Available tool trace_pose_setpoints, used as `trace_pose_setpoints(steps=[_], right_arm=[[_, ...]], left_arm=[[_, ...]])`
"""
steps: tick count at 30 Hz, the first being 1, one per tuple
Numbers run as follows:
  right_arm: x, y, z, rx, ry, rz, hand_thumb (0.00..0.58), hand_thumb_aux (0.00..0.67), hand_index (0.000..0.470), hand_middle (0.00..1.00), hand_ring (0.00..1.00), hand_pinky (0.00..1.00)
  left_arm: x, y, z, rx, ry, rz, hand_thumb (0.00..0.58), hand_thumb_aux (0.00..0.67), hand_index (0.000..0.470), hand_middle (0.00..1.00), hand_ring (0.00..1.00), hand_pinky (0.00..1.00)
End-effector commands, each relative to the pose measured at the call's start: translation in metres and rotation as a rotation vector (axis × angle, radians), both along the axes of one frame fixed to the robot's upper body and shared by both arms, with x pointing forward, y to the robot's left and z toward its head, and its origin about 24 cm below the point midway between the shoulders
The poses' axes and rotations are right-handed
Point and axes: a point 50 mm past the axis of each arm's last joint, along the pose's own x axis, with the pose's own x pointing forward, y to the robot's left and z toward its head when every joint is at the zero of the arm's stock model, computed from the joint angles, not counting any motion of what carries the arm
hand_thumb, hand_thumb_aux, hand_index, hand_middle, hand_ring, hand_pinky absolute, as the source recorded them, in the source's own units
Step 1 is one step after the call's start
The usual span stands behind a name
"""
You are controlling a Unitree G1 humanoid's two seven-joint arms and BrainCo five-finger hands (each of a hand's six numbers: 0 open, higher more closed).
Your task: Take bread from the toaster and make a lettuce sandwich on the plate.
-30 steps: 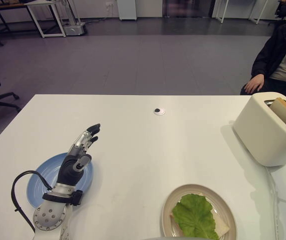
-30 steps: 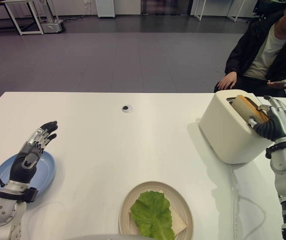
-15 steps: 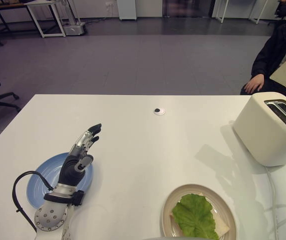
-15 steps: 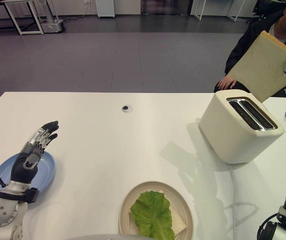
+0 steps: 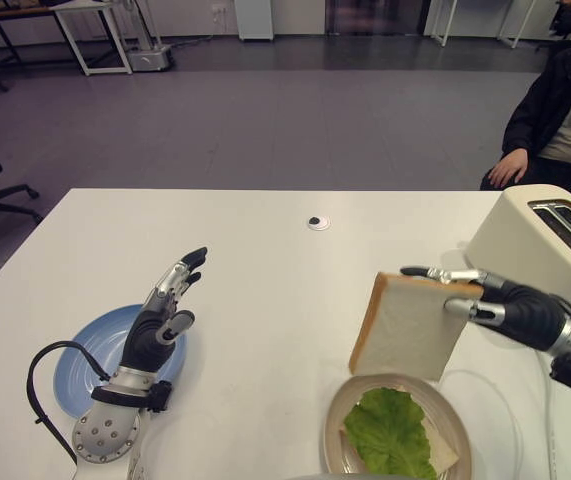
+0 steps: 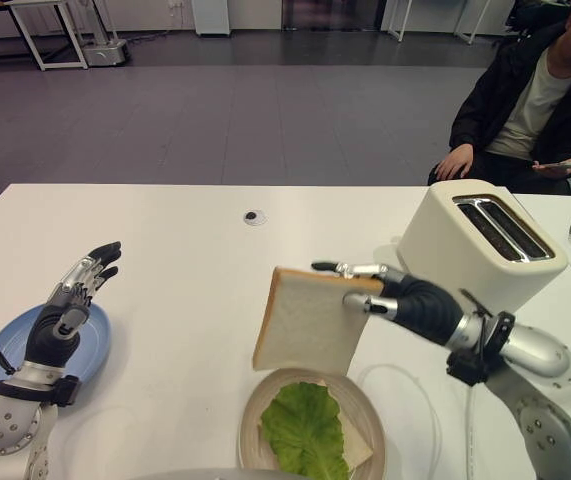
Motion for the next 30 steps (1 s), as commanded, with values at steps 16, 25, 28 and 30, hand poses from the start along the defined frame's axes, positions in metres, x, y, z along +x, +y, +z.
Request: trace_pose_setpoints(steps=[16,25,28,30], right_arm=[[-0.027,-0.023,-0.062,-0.364,0.058,0.174,0.580,0.670,0.470,0.00,0.00,0.00],[-0.022,-0.022,-0.065,-0.428,0.003,0.173,0.000,0.000,0.000,0.00,0.00,0.00],[-0.013,-0.023,-0.057,-0.426,-0.056,0.132,0.000,0.000,0.000,0.00,0.00,0.00],[-0.006,-0.023,-0.045,-0.409,-0.111,0.106,0.000,0.000,0.000,0.00,0.00,0.00]], left_arm=[[-0.003,-0.005,-0.001,0.004,0.011,-0.005,0.000,0.000,0.000,0.00,0.00,0.00],[-0.004,-0.004,-0.002,0.004,0.012,-0.004,0.000,0.000,0.000,0.00,0.00,0.00],[-0.005,-0.004,-0.001,0.005,0.013,-0.003,0.000,0.000,0.000,0.00,0.00,0.00],[-0.005,-0.004,-0.001,0.005,0.013,-0.002,0.000,0.000,0.000,0.00,0.00,0.00]])
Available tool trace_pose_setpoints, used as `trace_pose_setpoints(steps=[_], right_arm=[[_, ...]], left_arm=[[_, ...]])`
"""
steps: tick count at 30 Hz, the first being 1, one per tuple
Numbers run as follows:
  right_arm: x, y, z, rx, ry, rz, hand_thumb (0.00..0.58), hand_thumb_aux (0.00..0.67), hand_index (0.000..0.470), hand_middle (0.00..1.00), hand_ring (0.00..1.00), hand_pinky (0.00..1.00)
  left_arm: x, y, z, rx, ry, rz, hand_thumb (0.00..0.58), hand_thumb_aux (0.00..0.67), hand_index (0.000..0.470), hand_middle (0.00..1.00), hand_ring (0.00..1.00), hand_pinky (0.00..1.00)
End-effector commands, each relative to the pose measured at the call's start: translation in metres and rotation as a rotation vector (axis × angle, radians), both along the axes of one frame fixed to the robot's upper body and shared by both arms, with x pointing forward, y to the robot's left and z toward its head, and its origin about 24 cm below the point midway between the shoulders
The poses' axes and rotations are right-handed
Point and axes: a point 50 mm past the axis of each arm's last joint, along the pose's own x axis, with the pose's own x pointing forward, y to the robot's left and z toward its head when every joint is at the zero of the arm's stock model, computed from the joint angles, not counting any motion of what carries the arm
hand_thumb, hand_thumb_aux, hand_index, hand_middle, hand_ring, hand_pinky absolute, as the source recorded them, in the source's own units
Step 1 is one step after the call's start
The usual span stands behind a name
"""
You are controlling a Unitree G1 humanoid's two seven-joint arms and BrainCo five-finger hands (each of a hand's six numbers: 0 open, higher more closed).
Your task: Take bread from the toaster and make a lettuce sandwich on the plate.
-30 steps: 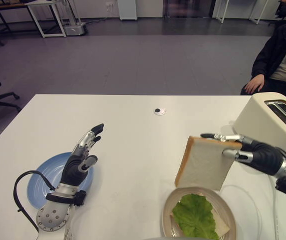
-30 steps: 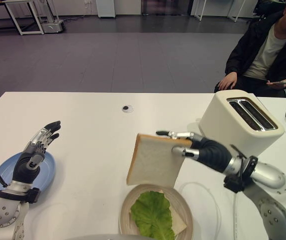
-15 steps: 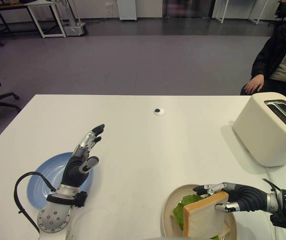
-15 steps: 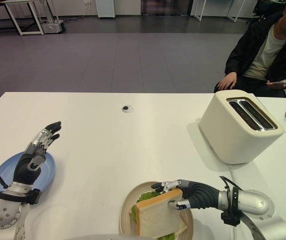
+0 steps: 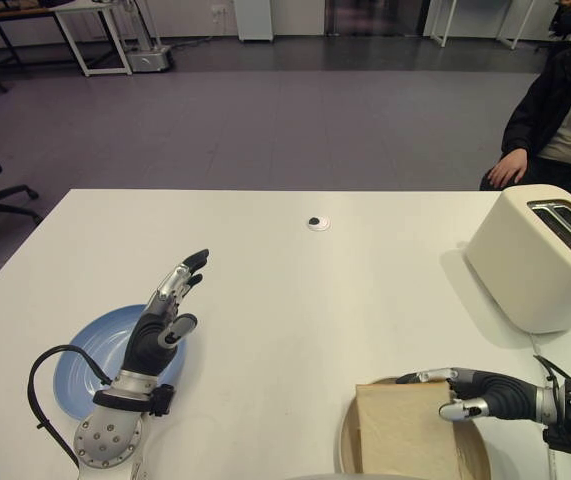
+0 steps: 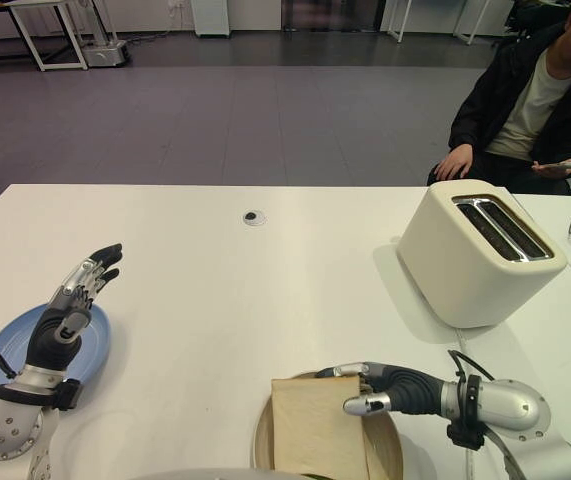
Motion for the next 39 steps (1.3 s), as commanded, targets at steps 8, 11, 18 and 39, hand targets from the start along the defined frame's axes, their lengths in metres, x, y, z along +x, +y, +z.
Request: trace_pose_setpoints(steps=[8,11,18,39], right_arm=[[0.018,-0.002,0.038,0.007,-0.176,0.004,0.000,0.000,0.000,0.00,0.00,0.00],[0.023,-0.006,0.044,0.004,-0.215,-0.017,0.000,0.000,0.000,0.00,0.00,0.00],[0.023,-0.028,0.051,0.072,-0.212,-0.048,0.556,0.533,0.374,0.00,0.00,0.00],[-0.045,-0.095,0.022,-0.363,0.450,0.414,0.580,0.670,0.470,1.00,1.00,1.00]], left_arm=[[-0.002,-0.002,-0.001,0.009,0.008,-0.009,0.000,0.000,0.000,0.00,0.00,0.00],[-0.002,-0.002,0.000,0.011,0.008,-0.008,0.000,0.000,0.000,0.00,0.00,0.00],[-0.004,-0.002,-0.001,0.010,0.009,-0.006,0.000,0.000,0.000,0.00,0.00,0.00],[-0.054,-0.061,-0.026,0.634,0.631,-1.113,0.009,0.005,0.004,0.07,0.07,0.07]])
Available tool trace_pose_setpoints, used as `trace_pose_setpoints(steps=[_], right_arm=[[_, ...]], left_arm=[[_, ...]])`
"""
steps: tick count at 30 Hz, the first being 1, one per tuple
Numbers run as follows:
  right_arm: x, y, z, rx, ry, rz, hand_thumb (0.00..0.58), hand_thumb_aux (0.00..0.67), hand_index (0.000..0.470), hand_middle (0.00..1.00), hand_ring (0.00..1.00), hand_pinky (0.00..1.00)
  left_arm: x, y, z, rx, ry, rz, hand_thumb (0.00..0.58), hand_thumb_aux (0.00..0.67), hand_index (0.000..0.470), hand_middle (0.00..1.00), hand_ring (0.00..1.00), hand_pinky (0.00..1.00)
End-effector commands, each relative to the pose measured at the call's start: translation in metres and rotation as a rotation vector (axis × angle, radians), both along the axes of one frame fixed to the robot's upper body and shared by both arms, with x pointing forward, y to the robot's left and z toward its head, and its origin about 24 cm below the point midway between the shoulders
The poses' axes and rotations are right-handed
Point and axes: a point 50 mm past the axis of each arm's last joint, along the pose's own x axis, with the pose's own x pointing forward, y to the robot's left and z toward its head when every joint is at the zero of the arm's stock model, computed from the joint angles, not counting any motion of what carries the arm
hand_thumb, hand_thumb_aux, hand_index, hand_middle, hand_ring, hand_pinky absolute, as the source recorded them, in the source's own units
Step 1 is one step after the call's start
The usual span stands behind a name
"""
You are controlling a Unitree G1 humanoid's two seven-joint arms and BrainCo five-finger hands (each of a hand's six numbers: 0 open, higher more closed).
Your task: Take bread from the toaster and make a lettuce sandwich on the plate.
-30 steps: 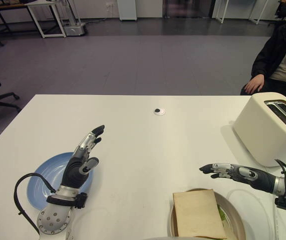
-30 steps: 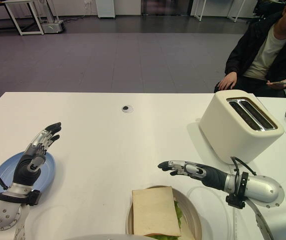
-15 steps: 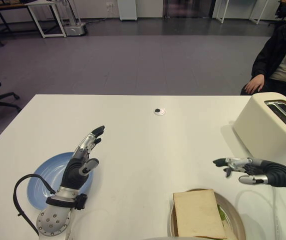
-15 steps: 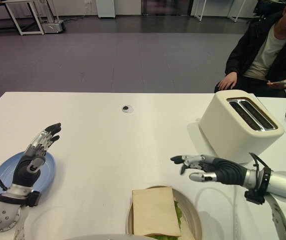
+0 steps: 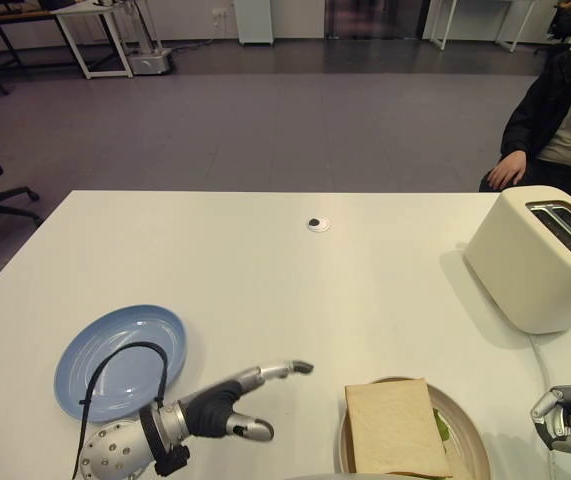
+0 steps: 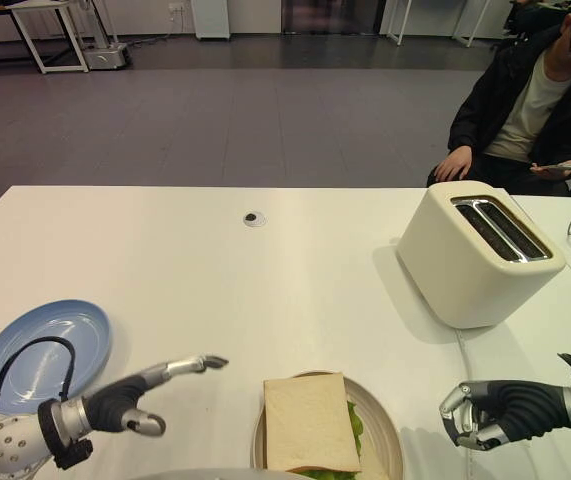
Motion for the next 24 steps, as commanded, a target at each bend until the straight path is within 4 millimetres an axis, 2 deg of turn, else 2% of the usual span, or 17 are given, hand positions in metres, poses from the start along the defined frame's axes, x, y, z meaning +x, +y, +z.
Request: trace_pose_setpoints(steps=[1,2,3,4,8,11,14,16,19,20,24], right_arm=[[-0.018,0.005,-0.012,-0.097,0.264,0.281,0.580,0.670,0.470,1.00,1.00,1.00],[-0.022,0.008,-0.016,-0.108,0.291,0.314,0.580,0.670,0.470,1.00,1.00,1.00],[-0.026,0.011,-0.019,-0.112,0.318,0.350,0.580,0.670,0.470,1.00,1.00,1.00],[-0.029,0.015,-0.022,-0.115,0.341,0.393,0.580,0.670,0.470,1.00,1.00,1.00],[-0.030,0.036,-0.026,-0.071,0.327,0.491,0.580,0.670,0.470,1.00,1.00,1.00],[-0.022,0.050,-0.028,-0.029,0.254,0.491,0.580,0.670,0.470,1.00,1.00,1.00],[-0.021,0.056,-0.034,-0.024,0.235,0.502,0.580,0.670,0.470,1.00,1.00,1.00],[-0.023,0.060,-0.038,-0.021,0.237,0.523,0.580,0.670,0.470,1.00,1.00,1.00],[-0.026,0.064,-0.042,-0.018,0.250,0.560,0.580,0.670,0.470,1.00,1.00,1.00],[-0.027,0.065,-0.043,-0.020,0.259,0.570,0.580,0.670,0.470,1.00,1.00,1.00],[-0.027,0.058,-0.049,-0.063,0.254,0.574,0.580,0.670,0.470,1.00,1.00,1.00]], left_arm=[[-0.010,-0.009,-0.003,0.245,0.101,-0.298,0.040,0.024,0.017,0.11,0.11,0.11],[-0.010,-0.011,-0.002,0.283,0.105,-0.350,0.179,0.113,0.079,0.13,0.13,0.13],[-0.009,-0.014,0.000,0.313,0.100,-0.395,0.526,0.465,0.326,0.16,0.16,0.16],[-0.009,-0.017,0.001,0.345,0.088,-0.439,0.580,0.670,0.470,0.17,0.17,0.17],[-0.006,-0.029,0.005,0.423,0.033,-0.553,0.580,0.670,0.470,0.24,0.24,0.24],[0.006,-0.031,-0.001,0.501,-0.035,-0.568,0.580,0.670,0.470,0.29,0.29,0.29],[0.013,-0.034,-0.011,0.578,-0.113,-0.590,0.580,0.670,0.470,0.29,0.29,0.29],[0.011,-0.039,-0.017,0.590,-0.145,-0.620,0.580,0.670,0.470,0.29,0.29,0.29],[0.005,-0.050,-0.022,0.574,-0.172,-0.665,0.580,0.670,0.470,0.38,0.38,0.38],[0.002,-0.053,-0.024,0.564,-0.170,-0.677,0.580,0.670,0.470,1.00,1.00,1.00],[-0.004,-0.061,-0.029,0.533,-0.158,-0.702,0.580,0.670,0.470,1.00,1.00,1.00]])
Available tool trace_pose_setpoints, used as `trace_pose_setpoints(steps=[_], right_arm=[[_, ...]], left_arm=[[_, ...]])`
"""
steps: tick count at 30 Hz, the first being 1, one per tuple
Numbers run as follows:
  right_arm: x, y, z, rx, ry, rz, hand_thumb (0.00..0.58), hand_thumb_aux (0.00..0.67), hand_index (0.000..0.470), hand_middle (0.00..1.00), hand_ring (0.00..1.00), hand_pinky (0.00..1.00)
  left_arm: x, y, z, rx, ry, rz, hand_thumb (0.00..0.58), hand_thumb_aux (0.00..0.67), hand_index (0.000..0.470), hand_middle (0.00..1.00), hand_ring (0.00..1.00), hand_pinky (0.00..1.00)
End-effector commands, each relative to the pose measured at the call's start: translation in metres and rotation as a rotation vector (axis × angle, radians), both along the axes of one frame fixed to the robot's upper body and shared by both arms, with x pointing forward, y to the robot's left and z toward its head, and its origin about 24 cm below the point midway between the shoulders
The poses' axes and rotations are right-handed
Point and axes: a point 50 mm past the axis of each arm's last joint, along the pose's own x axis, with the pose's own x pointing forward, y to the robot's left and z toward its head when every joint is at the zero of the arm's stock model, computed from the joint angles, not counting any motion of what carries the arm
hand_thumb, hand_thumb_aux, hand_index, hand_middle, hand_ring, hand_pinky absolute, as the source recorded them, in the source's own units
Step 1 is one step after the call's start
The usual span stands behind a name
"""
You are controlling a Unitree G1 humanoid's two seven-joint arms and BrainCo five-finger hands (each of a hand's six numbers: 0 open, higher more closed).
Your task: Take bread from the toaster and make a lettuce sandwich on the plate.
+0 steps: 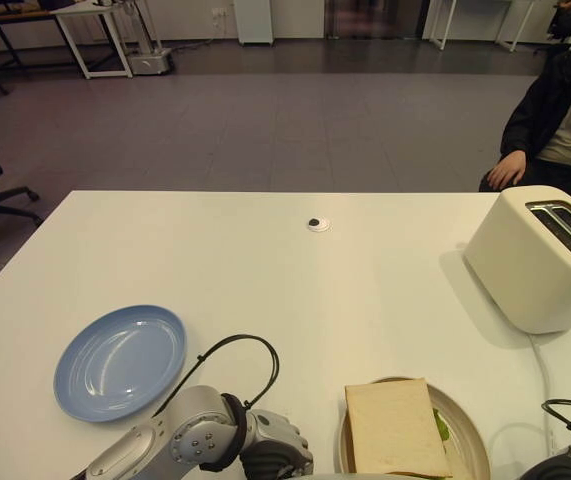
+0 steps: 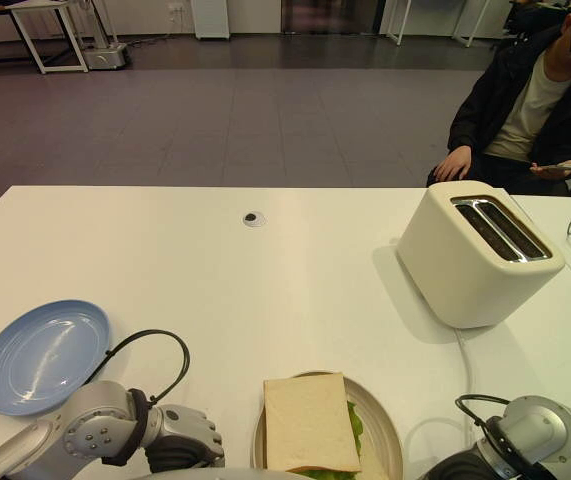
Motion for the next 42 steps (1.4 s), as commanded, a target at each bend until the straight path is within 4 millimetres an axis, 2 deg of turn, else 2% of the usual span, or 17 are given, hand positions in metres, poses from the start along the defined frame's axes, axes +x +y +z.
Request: trace_pose_setpoints(steps=[1,10,17,21,24,27,36,42], right_arm=[[0.003,-0.006,-0.004,-0.045,-0.029,0.028,0.580,0.670,0.470,1.00,1.00,1.00],[0.022,0.012,-0.014,0.004,-0.193,0.006,0.580,0.670,0.470,1.00,1.00,1.00],[0.028,0.028,-0.024,0.051,-0.265,-0.003,0.580,0.670,0.470,1.00,1.00,1.00],[0.048,0.039,-0.022,0.126,-0.399,-0.107,0.580,0.670,0.470,1.00,1.00,1.00],[0.068,0.047,-0.021,0.173,-0.529,-0.201,0.580,0.670,0.470,1.00,1.00,1.00],[0.079,0.054,-0.022,0.191,-0.608,-0.264,0.580,0.670,0.470,1.00,1.00,1.00],[0.113,0.080,-0.030,0.211,-0.781,-0.491,0.580,0.670,0.470,1.00,1.00,1.00],[0.147,0.094,-0.030,0.279,-0.907,-0.735,0.580,0.670,0.470,1.00,1.00,1.00]], left_arm=[[-0.008,-0.005,-0.010,0.001,0.047,-0.014,0.580,0.670,0.470,1.00,1.00,1.00],[-0.006,-0.019,-0.013,-0.067,0.029,-0.017,0.580,0.670,0.470,1.00,1.00,1.00],[-0.001,-0.023,-0.028,-0.082,0.053,0.027,0.580,0.670,0.470,1.00,1.00,1.00],[0.018,-0.010,-0.038,-0.054,-0.002,0.110,0.580,0.670,0.470,1.00,1.00,1.00],[0.030,0.001,-0.039,-0.050,-0.040,0.174,0.580,0.670,0.470,1.00,1.00,1.00],[0.040,0.004,-0.039,-0.066,-0.071,0.212,0.580,0.670,0.470,1.00,1.00,1.00],[0.092,-0.013,-0.049,-0.228,-0.173,0.502,0.580,0.670,0.470,1.00,1.00,1.00],[0.111,-0.017,-0.059,-0.327,-0.209,0.735,0.580,0.670,0.470,1.00,1.00,1.00]])
